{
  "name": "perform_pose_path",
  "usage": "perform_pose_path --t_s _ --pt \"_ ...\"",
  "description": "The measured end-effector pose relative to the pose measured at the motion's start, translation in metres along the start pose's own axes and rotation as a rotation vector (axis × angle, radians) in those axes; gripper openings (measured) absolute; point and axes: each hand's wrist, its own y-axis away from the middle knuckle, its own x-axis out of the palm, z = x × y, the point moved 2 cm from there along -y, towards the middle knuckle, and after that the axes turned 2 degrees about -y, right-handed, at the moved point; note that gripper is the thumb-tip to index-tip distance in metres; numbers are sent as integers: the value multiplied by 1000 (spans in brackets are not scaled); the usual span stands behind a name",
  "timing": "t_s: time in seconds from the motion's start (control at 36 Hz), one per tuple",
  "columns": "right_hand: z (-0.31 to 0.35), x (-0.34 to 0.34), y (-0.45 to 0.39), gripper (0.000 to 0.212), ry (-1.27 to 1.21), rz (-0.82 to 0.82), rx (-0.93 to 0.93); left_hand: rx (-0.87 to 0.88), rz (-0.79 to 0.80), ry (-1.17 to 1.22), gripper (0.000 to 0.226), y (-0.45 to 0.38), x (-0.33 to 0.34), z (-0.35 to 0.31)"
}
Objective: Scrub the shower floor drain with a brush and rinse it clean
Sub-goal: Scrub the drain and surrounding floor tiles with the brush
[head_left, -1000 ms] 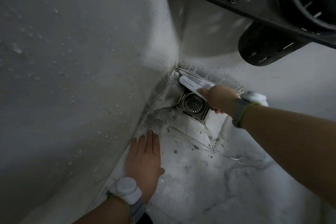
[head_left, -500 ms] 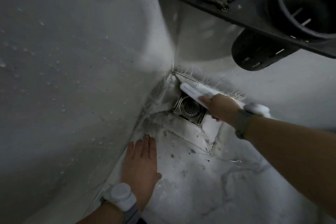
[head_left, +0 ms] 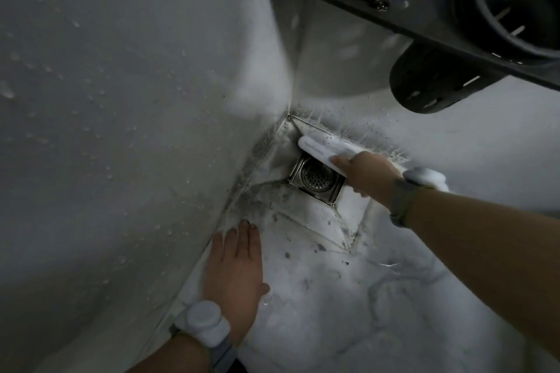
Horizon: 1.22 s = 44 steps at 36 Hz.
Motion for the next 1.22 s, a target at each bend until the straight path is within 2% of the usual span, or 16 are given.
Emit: perform_pose_path --t_s 0.06,0.17,0.25,0.33,0.5,0.53,0.58,0.72,0.78,0.83,0.89,0.97,1.08,1.17,1.22 --pt "5 0 -4 38 -33 7 21 -1 -12 -25 121 -1 5 0" --pt "-31 -1 6 62 -56 -1 113 -10 -24 -16 121 -3 1 1" --pt "-65 -3 17 58 -65 -1 139 -3 -60 4 113 -1 -5 0" --pt "-73 -1 20 66 -103 -18 168 14 -26 -7 112 -1 -6 -1" --pt "-14 0 5 29 -9 -13 32 8 12 -11 123 -3 4 0" --pt "-2 1 0 27 -4 -26 17 7 4 -29 122 -3 6 2" --pt "10 6 -12 36 24 -36 23 7 -6 -40 124 -3 5 2" --pt "-26 2 -9 37 82 -71 11 -1 8 -4 128 -3 7 4" --pt "-61 -1 0 27 113 -84 45 2 2 -3 128 -2 7 4" --pt "-94 -4 12 42 186 -155 59 9 25 5 127 -2 7 4" --pt "-117 -2 21 47 370 -292 15 9 29 15 127 -4 7 4" --pt "-117 9 26 68 414 -317 2 17 24 23 127 -4 7 3" --pt "-54 8 17 34 333 -371 -49 17 30 12 126 -3 4 2" --pt "-1 -3 1 25 346 -550 -107 4 11 1 126 -4 5 3" --pt "22 -14 -7 18 245 -524 -142 7 16 0 127 -3 4 2"
